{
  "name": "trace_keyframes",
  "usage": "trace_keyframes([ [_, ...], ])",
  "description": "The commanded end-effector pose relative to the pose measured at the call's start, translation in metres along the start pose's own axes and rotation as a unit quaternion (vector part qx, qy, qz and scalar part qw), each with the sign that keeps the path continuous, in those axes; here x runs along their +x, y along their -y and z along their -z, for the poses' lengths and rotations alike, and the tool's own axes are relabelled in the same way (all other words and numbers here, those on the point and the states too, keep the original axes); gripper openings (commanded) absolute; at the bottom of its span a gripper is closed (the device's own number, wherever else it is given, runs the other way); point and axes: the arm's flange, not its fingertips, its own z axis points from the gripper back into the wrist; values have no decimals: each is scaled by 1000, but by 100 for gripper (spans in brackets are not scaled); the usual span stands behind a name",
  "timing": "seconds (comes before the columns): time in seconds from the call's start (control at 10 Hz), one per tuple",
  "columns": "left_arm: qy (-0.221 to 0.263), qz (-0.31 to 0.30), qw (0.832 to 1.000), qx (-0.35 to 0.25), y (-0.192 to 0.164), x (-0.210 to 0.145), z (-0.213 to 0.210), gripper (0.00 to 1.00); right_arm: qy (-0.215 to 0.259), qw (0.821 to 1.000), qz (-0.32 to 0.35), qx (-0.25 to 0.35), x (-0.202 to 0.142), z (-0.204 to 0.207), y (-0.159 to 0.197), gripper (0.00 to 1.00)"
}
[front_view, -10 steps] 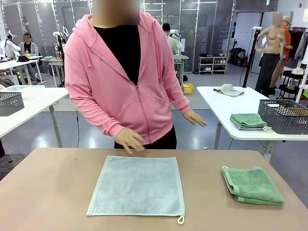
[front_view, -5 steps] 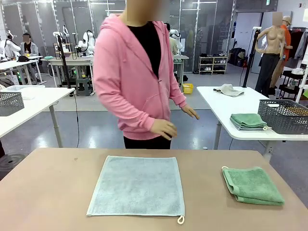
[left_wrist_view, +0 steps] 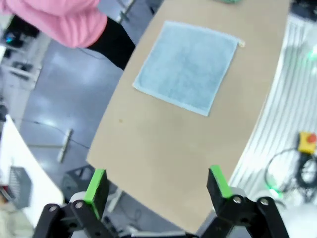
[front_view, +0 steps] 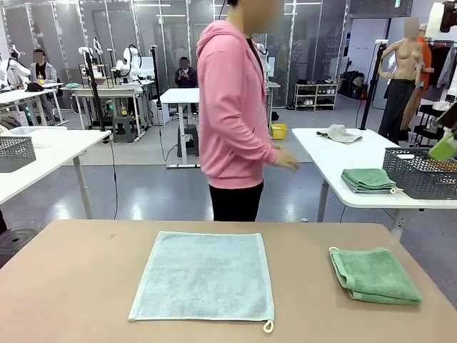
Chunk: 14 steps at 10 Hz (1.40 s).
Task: Fold the towels and place them in the basket.
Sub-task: When a person lays out a Towel with hook on the table, fold it in half twice.
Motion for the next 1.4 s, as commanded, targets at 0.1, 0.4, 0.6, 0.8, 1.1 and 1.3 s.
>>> trace_keyframes([
  [0.1,-7,103,994,-21,18,0,57,100,-5,995,-102,9,18,60,-27,100],
  [0.4,12,193,980,-50,54,12,136,100,-27,983,-174,59,40,141,-60,100],
  [0.6,0,184,981,-66,68,11,183,100,-61,977,-176,99,46,185,-75,100],
  [0.8,-53,169,979,-103,82,4,228,100,-76,974,-173,122,46,228,-88,100],
  [1.1,-49,125,983,-125,89,3,248,100,-83,976,-163,122,42,265,-107,100],
  [1.3,-61,149,978,-130,83,4,249,100,-94,971,-177,126,52,254,-92,100],
])
